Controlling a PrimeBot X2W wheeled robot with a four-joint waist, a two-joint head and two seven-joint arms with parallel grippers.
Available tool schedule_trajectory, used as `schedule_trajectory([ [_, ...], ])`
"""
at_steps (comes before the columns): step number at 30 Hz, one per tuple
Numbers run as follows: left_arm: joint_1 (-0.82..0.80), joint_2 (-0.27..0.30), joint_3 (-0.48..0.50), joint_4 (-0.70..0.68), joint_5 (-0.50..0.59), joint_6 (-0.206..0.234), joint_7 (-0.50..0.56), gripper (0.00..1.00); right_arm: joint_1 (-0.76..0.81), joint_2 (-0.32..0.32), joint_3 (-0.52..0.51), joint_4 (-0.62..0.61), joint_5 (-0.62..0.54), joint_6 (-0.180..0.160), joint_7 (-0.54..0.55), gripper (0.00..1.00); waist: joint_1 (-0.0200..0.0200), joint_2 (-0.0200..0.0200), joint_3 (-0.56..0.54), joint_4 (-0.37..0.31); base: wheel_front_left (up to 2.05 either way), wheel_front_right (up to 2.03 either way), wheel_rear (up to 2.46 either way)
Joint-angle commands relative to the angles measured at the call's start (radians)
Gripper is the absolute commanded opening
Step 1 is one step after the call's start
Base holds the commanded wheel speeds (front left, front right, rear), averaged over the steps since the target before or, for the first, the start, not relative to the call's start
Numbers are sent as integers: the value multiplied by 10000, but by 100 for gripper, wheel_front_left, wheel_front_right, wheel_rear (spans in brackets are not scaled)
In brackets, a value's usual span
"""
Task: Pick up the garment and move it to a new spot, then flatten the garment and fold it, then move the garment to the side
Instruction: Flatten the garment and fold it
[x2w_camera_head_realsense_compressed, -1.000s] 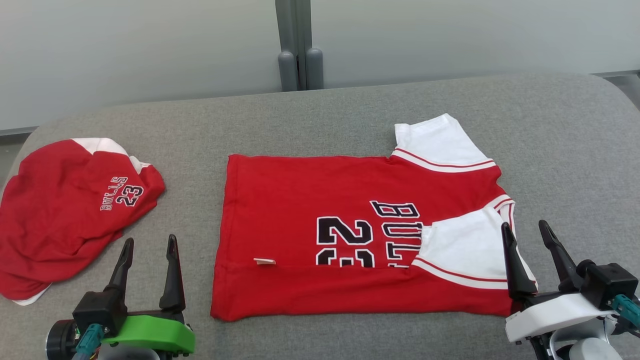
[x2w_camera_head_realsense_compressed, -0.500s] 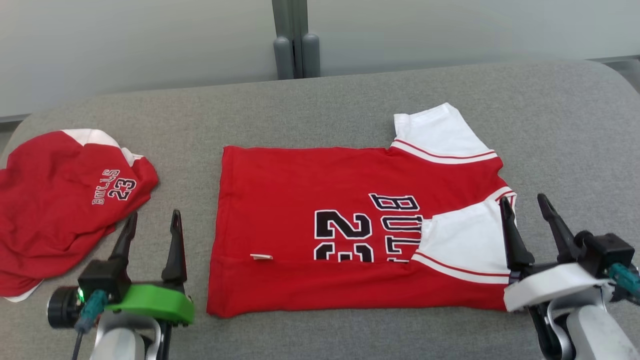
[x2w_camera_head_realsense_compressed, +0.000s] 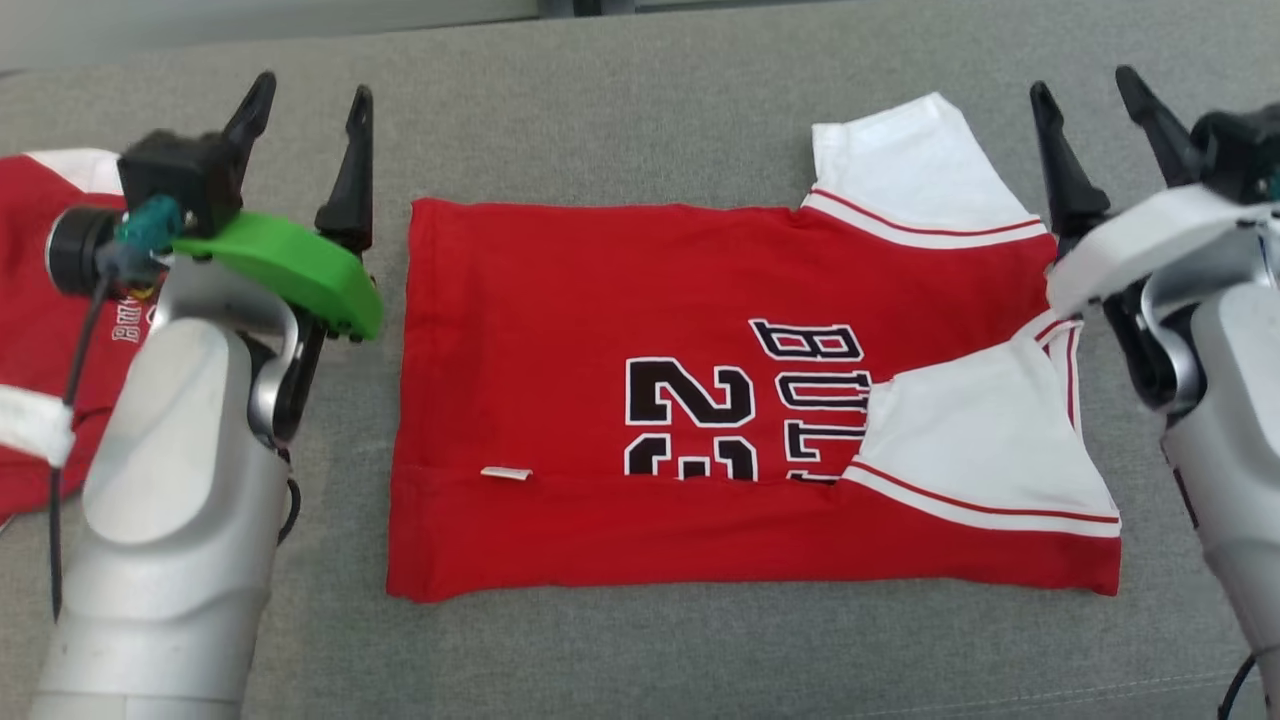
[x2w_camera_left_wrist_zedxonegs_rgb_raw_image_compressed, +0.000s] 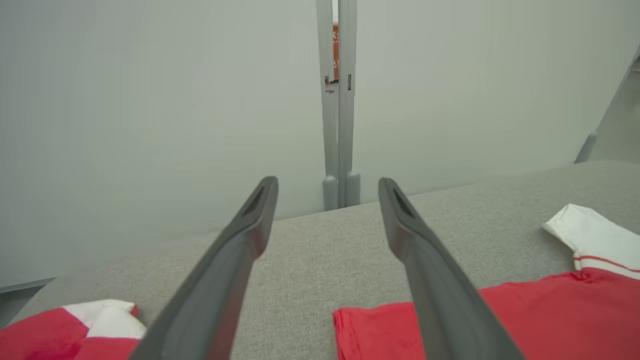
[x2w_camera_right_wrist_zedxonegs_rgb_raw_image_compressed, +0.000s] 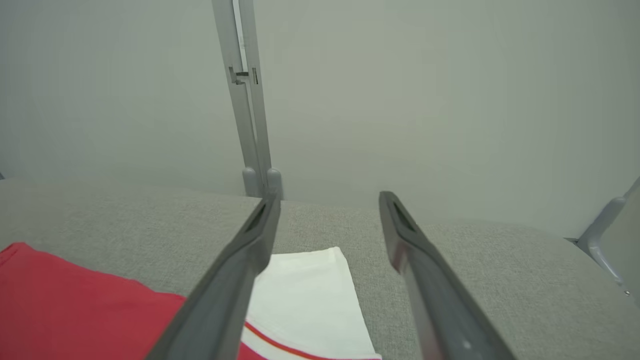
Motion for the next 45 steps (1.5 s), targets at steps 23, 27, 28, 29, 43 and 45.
schedule_trajectory([
  [23, -2768, 1645, -3499, 2551, -4225, -22, 3318, 100, -4591, 163, 3120, 4978, 1864, -15, -421, 100, 0, 0, 2381, -434, 0, 0, 0],
  [27, -2903, 1507, -3717, 2866, -4660, -22, 3518, 100, -4849, 113, 3590, 5343, 2167, -15, -606, 100, 0, 0, 2428, -485, 0, 0, 0],
  [28, -2903, 1461, -3793, 2926, -4756, -22, 3641, 98, -4916, 104, 3704, 5429, 2249, -15, -665, 100, 0, 0, 2425, -487, 0, 0, 0],
  [29, -2896, 1426, -3846, 2961, -4896, -22, 3751, 86, -4953, 102, 3794, 5505, 2291, -15, -683, 100, 0, 0, 2421, -486, 0, 0, 0],
  [43, -3385, 1339, -4641, 2410, -5330, -10, 2852, 0, -5587, -228, 5106, 6389, 3078, -15, -446, 100, 0, 0, 2523, 215, 0, 0, 0],
  [45, -3337, 1330, -4767, 2190, -5361, -10, 2607, 0, -5714, -346, 5272, 6484, 3201, -15, -317, 100, 0, 0, 2551, 391, 0, 0, 0],
])
